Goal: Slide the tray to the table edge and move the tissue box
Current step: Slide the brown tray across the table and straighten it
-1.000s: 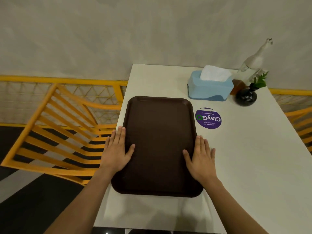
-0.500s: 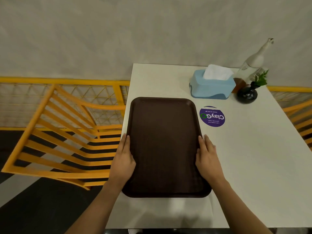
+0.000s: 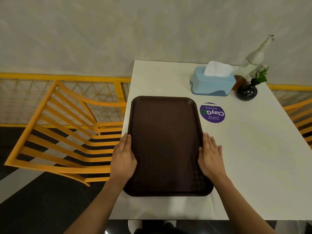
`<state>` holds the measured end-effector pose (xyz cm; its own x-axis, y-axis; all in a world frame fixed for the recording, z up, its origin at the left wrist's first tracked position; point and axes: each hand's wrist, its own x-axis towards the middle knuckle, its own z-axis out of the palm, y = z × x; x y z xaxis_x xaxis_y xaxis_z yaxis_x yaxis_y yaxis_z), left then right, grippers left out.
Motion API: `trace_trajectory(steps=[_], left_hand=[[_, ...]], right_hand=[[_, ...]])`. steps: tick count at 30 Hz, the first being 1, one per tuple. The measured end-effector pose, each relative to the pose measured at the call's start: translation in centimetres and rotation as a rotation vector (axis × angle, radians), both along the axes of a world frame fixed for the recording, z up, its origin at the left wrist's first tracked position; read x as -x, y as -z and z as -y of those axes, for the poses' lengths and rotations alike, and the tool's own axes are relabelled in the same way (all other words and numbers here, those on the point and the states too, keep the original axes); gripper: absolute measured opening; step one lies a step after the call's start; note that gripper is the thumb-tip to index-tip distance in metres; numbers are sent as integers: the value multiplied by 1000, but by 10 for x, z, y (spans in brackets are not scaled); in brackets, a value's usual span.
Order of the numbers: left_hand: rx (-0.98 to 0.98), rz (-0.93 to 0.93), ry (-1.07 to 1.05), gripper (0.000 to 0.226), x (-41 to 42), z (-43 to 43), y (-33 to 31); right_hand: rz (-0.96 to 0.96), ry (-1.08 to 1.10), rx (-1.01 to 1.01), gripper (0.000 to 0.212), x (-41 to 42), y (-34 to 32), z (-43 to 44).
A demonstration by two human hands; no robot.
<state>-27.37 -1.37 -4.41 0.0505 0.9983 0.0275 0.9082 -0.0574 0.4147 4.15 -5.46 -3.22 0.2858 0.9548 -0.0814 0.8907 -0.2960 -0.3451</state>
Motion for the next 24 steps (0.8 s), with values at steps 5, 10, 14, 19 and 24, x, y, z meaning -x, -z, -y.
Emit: trace_trajectory(steps=[5, 10, 14, 19, 24], left_hand=[[38, 16, 13, 63, 2, -19, -2], [67, -20, 32, 62, 6, -25, 2], [60, 4, 34, 62, 12, -22, 6], [69, 37, 31, 62, 6, -22, 4], [74, 93, 39, 63, 7, -19, 2]], right_hand=[[19, -11, 27, 58, 0, -1, -14], [21, -11, 73, 66, 3, 2, -14], [14, -28, 71, 68, 5, 6, -8], [20, -11, 69, 68, -1, 8, -7], [-4, -9, 63, 68, -2, 13, -8]])
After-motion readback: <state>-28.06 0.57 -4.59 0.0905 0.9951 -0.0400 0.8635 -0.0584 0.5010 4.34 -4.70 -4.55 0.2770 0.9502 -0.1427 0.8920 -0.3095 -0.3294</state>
